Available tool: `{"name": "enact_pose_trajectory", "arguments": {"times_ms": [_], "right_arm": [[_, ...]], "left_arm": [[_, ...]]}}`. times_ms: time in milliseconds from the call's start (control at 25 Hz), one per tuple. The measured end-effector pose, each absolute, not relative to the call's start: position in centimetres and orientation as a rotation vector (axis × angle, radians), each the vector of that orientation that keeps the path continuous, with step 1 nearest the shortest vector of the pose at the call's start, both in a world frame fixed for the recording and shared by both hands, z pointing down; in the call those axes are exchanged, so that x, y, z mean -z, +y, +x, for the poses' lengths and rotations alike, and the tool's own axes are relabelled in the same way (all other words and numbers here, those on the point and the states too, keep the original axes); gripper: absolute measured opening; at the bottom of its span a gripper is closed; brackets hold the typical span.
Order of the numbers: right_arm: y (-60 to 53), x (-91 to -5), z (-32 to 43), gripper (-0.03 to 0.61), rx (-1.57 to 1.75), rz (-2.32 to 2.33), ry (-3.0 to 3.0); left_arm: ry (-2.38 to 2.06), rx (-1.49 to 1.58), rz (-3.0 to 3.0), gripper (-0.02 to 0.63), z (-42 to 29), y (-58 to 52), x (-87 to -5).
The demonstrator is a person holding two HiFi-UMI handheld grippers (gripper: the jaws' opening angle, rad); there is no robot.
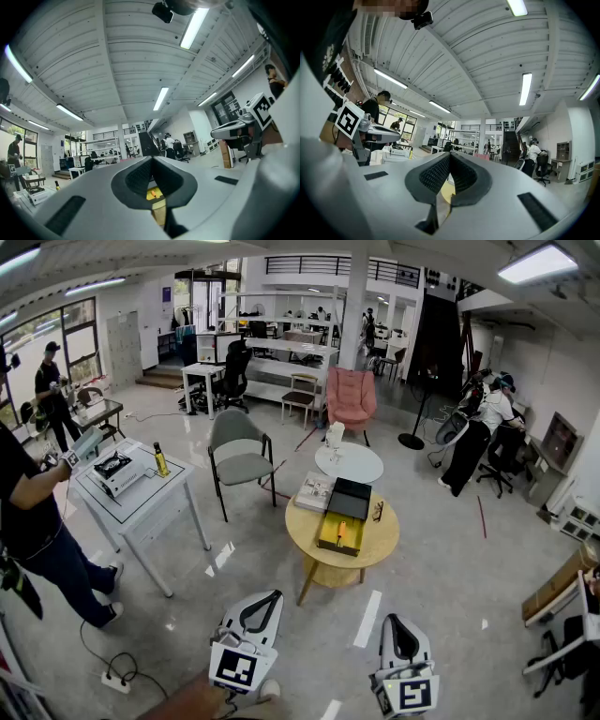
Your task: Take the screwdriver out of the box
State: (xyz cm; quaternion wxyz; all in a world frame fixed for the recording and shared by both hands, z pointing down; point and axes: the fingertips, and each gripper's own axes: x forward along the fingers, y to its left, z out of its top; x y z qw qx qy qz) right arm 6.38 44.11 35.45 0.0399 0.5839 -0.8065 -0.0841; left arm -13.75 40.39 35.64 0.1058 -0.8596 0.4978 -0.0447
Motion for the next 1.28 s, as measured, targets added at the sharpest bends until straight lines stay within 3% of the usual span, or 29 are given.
{"name": "enact_pose_trajectory", "arguments": {"times_ms": [680, 1280], "right_arm": [[30.2, -37.1, 5.2, 0.014, 0.159, 1.812, -2.442], [25.8, -37.0, 3.7, 0.015, 0.134, 1.866, -2.348]], "left_arm": [[1.419, 0.155, -2.598, 0.012, -14.7, 25.6, -37.4], [1.346, 0.056, -2.647, 0.012, -16.4, 19.2, -36.8]]}}
